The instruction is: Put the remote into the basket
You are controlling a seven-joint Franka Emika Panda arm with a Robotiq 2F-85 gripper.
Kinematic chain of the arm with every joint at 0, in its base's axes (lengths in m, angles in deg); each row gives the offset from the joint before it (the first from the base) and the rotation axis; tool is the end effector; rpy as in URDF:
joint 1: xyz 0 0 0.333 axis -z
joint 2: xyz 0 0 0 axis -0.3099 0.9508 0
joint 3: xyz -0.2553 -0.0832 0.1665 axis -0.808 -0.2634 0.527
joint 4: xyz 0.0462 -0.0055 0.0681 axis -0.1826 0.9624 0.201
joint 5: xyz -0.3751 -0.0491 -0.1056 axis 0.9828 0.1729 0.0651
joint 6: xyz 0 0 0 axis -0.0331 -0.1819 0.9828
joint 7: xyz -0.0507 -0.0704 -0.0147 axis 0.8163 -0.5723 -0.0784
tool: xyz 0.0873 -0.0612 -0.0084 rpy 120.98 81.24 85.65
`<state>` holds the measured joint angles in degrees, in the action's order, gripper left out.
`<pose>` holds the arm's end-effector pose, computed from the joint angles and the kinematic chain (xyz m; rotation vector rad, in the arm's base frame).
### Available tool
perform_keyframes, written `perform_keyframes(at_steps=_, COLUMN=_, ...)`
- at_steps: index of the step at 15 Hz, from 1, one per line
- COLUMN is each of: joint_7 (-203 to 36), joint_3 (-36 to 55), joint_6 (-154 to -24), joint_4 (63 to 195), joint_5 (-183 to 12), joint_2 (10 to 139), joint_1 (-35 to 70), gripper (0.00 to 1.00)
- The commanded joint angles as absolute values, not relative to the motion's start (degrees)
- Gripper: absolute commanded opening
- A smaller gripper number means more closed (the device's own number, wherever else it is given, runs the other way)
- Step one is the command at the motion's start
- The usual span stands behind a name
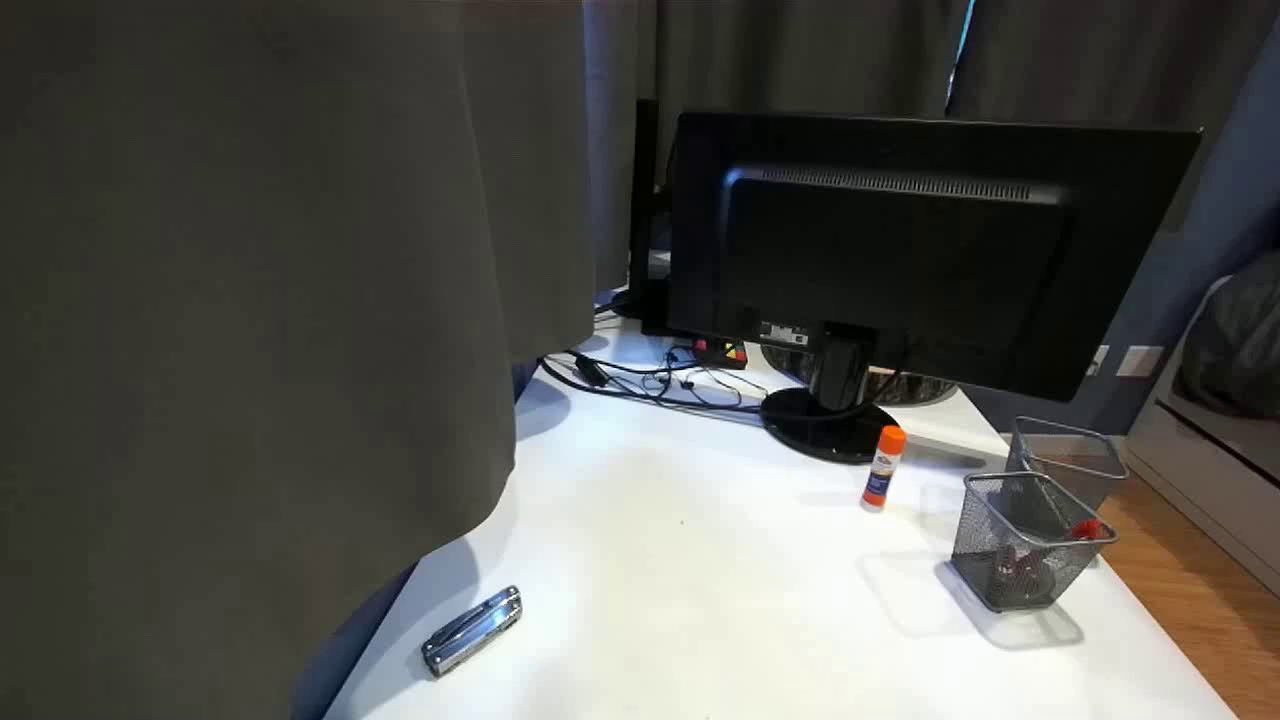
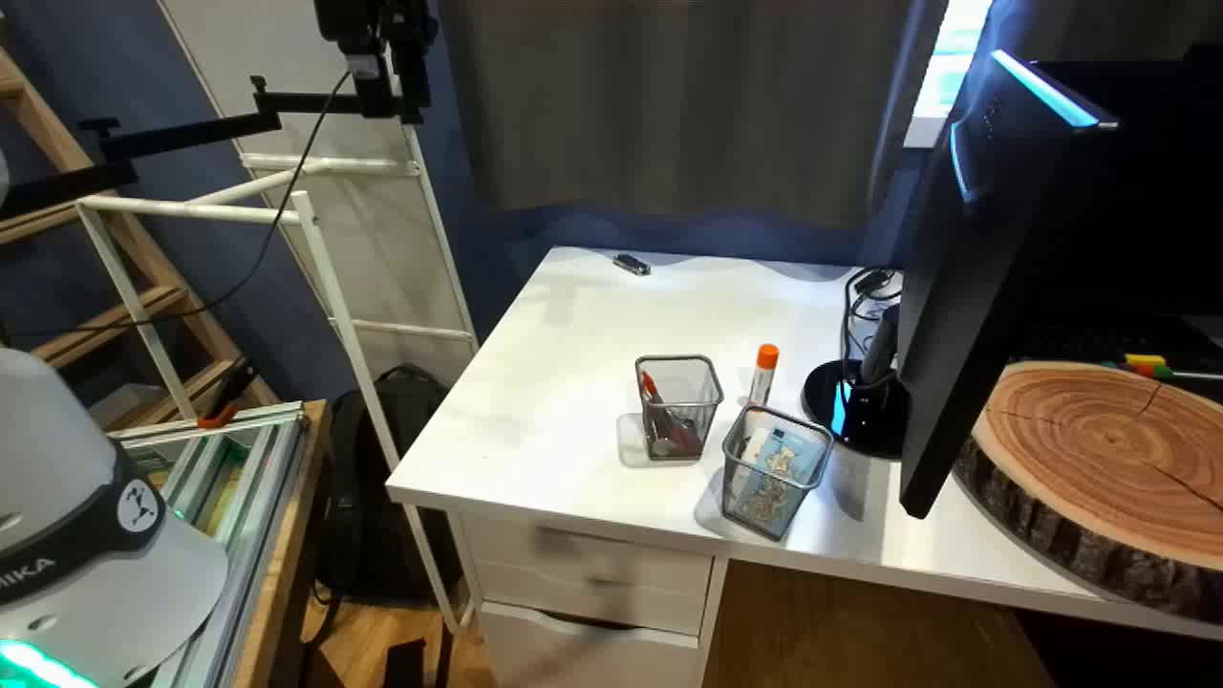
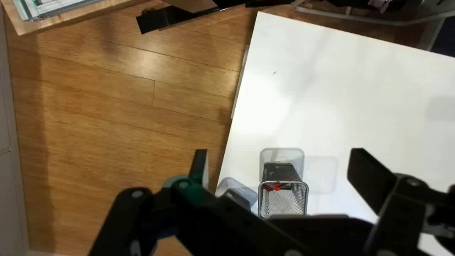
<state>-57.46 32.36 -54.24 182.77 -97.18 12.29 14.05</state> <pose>0.2850 0.1447 0.5000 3.0278 -0.4006 0.0040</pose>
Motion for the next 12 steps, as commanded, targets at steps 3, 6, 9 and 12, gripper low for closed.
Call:
perform_keyframes(at_steps=3, joint_7=-58.86, joint_3=33.02, joint_6=-59.21, joint_4=180.73, joint_5=-96.54, joint_2=16.11, joint_1=14.43, gripper=1.0)
perform_keyframes(at_steps=6, joint_7=-64.57, joint_3=33.66, joint_6=-73.42, joint_4=176.64, joint_5=-93.03, joint_2=26.33, joint_1=14.99, gripper=1.0)
perform_keyframes(at_steps=9, joint_7=-73.21, joint_3=32.79, joint_6=-84.9, joint_4=171.39, joint_5=-94.79, joint_2=36.11, joint_1=14.73, gripper=1.0)
perform_keyframes(at_steps=12, joint_7=-77.1, joint_3=32.07, joint_6=-88.54, joint_4=162.28, joint_5=-95.6, joint_2=46.31, joint_1=9.96, gripper=1.0)
